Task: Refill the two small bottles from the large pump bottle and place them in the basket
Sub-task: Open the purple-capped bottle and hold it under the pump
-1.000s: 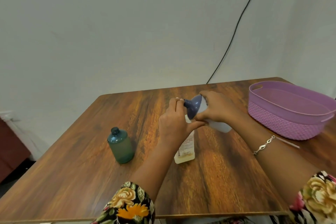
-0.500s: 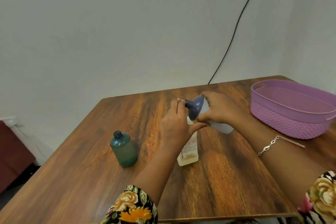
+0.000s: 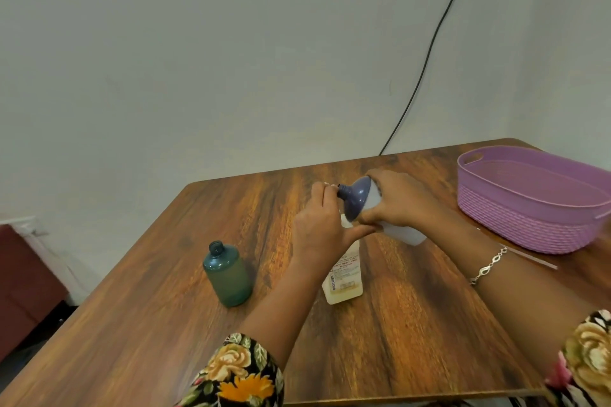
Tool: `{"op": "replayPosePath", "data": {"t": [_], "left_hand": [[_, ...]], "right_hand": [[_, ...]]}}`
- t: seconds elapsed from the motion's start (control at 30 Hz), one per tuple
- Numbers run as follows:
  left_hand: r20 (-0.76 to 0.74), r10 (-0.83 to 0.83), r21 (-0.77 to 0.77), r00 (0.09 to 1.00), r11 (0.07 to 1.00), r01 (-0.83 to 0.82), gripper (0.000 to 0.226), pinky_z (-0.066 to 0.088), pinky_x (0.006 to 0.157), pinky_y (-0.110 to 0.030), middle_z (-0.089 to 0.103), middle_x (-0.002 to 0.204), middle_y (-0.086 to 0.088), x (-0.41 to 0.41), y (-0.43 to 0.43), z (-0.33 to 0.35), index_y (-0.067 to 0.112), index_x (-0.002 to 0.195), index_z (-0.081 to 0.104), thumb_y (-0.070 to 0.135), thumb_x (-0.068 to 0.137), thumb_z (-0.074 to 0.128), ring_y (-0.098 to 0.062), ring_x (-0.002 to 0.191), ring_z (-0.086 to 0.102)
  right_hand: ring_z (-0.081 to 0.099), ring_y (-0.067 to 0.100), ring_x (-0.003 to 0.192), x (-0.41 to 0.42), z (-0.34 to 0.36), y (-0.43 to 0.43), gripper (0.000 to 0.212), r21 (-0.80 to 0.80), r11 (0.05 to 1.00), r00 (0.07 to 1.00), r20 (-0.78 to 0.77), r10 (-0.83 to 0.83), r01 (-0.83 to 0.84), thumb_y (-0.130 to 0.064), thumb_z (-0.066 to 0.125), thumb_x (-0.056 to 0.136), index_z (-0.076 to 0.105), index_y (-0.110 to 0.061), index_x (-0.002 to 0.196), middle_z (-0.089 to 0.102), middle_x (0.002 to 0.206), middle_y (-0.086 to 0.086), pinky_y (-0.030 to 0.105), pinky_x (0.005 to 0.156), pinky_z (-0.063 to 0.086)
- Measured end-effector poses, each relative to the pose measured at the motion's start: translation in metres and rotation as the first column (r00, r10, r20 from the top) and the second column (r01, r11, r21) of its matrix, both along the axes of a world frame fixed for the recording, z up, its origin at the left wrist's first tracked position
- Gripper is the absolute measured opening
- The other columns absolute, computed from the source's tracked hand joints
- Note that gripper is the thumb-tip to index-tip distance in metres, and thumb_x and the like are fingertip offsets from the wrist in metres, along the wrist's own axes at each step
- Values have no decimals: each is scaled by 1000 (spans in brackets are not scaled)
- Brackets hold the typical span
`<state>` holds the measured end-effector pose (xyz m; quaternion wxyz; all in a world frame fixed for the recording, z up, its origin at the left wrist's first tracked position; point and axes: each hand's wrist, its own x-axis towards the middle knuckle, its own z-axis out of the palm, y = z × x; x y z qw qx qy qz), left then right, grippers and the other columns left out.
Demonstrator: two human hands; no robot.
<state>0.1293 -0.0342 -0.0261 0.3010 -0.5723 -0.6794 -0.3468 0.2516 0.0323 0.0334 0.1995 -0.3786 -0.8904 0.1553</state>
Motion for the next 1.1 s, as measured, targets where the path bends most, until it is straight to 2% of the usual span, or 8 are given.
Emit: {"op": "replayPosePath", "data": {"t": [0.17,0.3,0.43,0.47,0.63,0.8,1.0,1.1], "left_hand": [[12,-12,7,1000,1000,12,74,36,43,-13,59,89,-6,-1,1,-9,5,92,62,69,56,71,-8,59,53],[45,14,-18,999,1000,-14,78,34,46,-12,61,92,-6,1,1,-17,5,95,64,73,55,67,-9,62,55],[-3,-4,3,1000,1000,4,75,35,44,-13,60,90,-5,-1,1,-8,5,92,63,71,57,66,-9,59,55],[-19,-10,11,1000,1000,10,74,35,43,-13,60,88,-5,-1,2,-5,5,91,63,71,57,65,-9,58,55],[-15,-13,50,1000,999,14,77,37,49,-12,62,93,-8,0,4,-11,2,95,64,69,57,69,-11,63,59],[14,-6,26,1000,1000,5,80,41,47,-15,63,94,-9,1,2,-19,1,95,65,71,56,67,-12,65,60],[-38,-16,29,999,999,17,72,32,44,-12,60,85,-6,-2,3,-1,5,88,63,66,53,74,-10,56,54],[-6,-25,46,1000,999,25,71,33,45,-12,60,87,-7,-2,4,-3,4,89,63,65,53,75,-10,58,54]], "right_hand": [[46,16,90,-2,-5,1,59,-26,1000,1000,21,7,-7,-30,76,62,48,-21,113,51,98,-1,29,75,40],[48,18,100,-4,-8,2,63,57,998,993,116,-11,4,-33,76,62,47,-23,117,55,105,-1,34,86,38],[47,13,86,0,-5,1,55,-17,1000,1000,15,17,-17,-30,76,64,50,-22,112,50,94,-4,21,64,36],[47,12,85,1,-4,1,55,-32,999,1000,-10,17,-17,-30,76,64,50,-21,112,49,93,-4,21,63,35],[45,15,91,0,-6,3,61,-12,1000,1000,18,8,-8,-29,76,63,47,-20,116,50,100,-1,29,78,42],[47,17,99,-3,-8,1,65,53,999,994,111,6,-12,-29,76,64,45,-20,120,55,112,3,33,86,38],[49,18,94,1,0,0,58,-24,1000,1000,-2,17,-17,-31,75,65,49,-18,115,56,108,4,28,72,40],[48,17,93,-2,2,1,59,27,1000,998,55,3,-5,-32,75,65,48,-18,115,55,105,3,29,75,41]]}}
